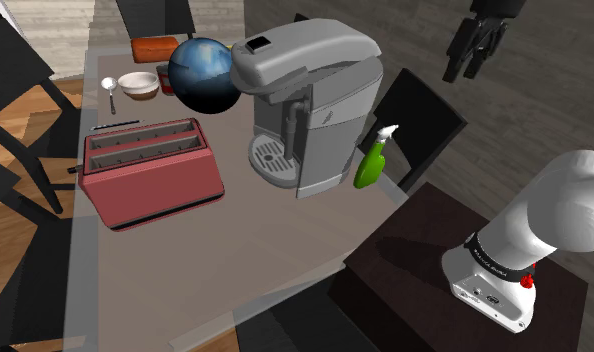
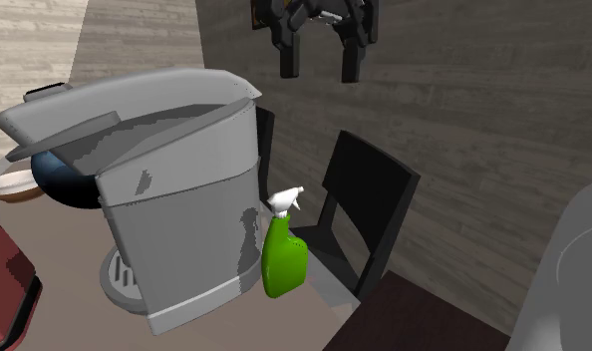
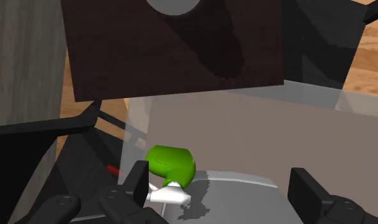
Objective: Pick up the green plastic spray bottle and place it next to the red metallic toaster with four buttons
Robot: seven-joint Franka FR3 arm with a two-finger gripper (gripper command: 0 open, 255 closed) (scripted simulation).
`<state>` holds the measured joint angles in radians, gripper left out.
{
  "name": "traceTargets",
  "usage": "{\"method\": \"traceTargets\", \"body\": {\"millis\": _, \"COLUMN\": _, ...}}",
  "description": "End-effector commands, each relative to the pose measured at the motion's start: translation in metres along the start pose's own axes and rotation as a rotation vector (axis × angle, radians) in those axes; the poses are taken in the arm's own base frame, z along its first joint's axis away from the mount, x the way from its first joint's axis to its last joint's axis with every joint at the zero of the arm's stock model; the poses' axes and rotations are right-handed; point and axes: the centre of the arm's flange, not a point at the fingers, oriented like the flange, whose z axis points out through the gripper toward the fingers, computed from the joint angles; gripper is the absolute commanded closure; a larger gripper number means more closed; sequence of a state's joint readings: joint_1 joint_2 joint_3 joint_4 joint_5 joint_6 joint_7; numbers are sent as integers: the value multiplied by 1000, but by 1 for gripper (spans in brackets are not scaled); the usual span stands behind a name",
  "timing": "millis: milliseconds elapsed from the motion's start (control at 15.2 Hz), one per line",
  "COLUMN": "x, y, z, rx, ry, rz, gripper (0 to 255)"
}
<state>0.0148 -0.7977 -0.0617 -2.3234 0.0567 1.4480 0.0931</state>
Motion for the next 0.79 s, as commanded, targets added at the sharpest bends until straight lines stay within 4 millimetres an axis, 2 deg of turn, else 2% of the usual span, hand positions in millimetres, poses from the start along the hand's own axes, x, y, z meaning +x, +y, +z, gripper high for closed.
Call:
{"method": "traceTargets", "body": {"millis": 0, "x": 0, "y": 0, "z": 0, "rx": 0, "ry": 0, "rz": 0, "gripper": 0}}
{"method": "traceTargets", "body": {"millis": 330, "x": -9, "y": 47, "z": 55, "rx": 49, "ry": 83, "rz": -283, "gripper": 0}}
{"method": "traceTargets", "body": {"millis": 726, "x": 4, "y": 99, "z": 123, "rx": 107, "ry": 183, "rz": -623, "gripper": 0}}
